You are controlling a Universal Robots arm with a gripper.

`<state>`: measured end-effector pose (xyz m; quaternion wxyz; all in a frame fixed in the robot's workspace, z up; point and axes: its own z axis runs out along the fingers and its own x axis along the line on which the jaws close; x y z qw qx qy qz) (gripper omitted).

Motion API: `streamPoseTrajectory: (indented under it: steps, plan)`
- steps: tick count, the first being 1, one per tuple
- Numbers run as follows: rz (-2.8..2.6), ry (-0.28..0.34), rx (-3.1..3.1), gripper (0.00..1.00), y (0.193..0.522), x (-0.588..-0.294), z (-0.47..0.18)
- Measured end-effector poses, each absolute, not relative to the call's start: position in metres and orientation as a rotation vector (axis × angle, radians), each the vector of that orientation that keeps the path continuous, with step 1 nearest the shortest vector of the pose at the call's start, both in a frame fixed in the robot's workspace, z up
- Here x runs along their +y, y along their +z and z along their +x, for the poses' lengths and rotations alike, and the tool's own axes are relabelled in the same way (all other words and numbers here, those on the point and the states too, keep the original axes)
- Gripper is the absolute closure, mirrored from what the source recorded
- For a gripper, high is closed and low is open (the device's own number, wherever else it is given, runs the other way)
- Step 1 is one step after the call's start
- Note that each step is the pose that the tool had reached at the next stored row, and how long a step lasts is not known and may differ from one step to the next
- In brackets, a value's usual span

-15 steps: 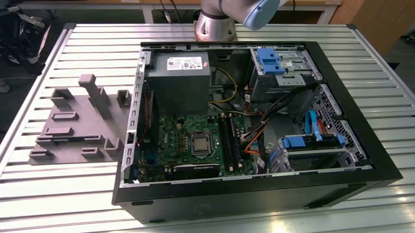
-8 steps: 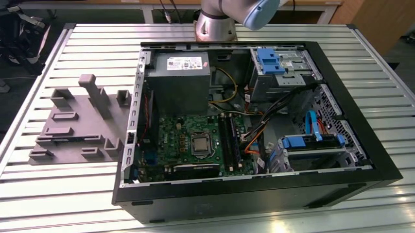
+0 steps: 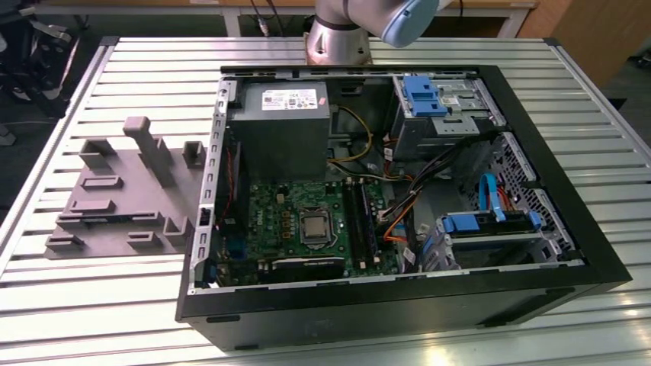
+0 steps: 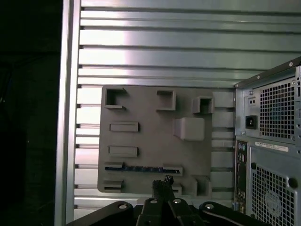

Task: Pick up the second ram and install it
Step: 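Pick up the second ram and move it above second insertion slot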

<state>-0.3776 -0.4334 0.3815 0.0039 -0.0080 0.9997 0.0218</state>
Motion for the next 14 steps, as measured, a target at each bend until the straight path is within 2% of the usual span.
streamPoseTrajectory:
  steps: [14]
  plan:
    - [-0.201, 0.069, 3.129, 0.89, 0.3814, -0.4335, -0.378]
